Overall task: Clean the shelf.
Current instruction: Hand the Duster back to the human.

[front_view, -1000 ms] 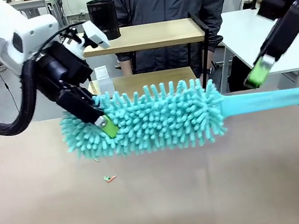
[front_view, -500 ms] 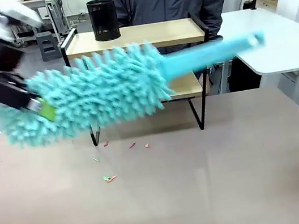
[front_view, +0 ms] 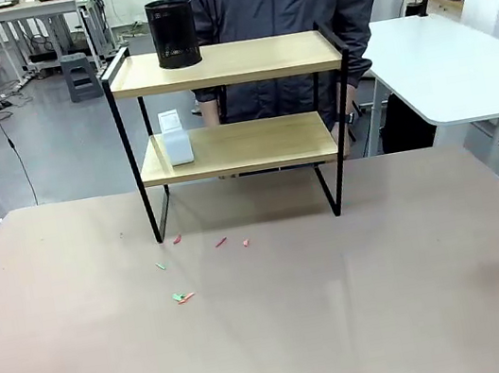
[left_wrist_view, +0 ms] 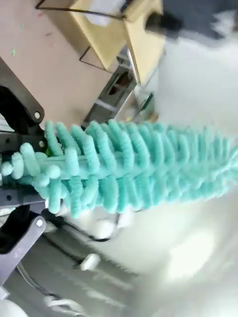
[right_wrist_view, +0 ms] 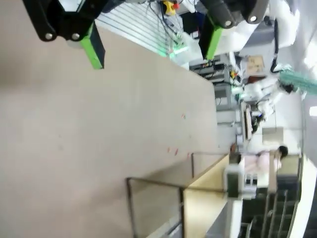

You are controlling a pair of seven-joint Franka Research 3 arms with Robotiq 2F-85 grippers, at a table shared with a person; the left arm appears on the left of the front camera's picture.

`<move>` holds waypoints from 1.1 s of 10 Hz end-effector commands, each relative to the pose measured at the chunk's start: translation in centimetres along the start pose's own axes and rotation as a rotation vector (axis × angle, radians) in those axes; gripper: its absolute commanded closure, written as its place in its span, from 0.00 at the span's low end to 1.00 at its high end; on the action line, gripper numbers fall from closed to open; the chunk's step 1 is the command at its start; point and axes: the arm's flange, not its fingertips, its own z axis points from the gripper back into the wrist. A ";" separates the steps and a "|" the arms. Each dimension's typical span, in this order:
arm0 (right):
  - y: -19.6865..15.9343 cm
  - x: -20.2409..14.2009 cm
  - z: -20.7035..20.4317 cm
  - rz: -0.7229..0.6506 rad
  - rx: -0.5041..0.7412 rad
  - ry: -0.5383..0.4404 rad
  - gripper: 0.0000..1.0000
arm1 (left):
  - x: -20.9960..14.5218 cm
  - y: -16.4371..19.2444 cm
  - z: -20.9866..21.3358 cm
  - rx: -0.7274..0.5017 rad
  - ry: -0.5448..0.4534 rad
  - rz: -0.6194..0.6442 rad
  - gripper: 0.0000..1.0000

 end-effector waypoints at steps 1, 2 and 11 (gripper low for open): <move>0.4 -0.1 0.8 0.054 0.041 0.026 0.00 | 0.3 5.5 0.9 0.104 -0.230 0.262 1.00; 0.4 -0.1 0.8 0.054 0.041 0.026 0.00 | 0.0 8.2 2.5 0.161 -0.226 0.433 1.00; 0.4 -0.1 0.8 0.054 0.041 0.026 0.00 | -4.3 18.2 5.2 0.402 -0.097 1.004 1.00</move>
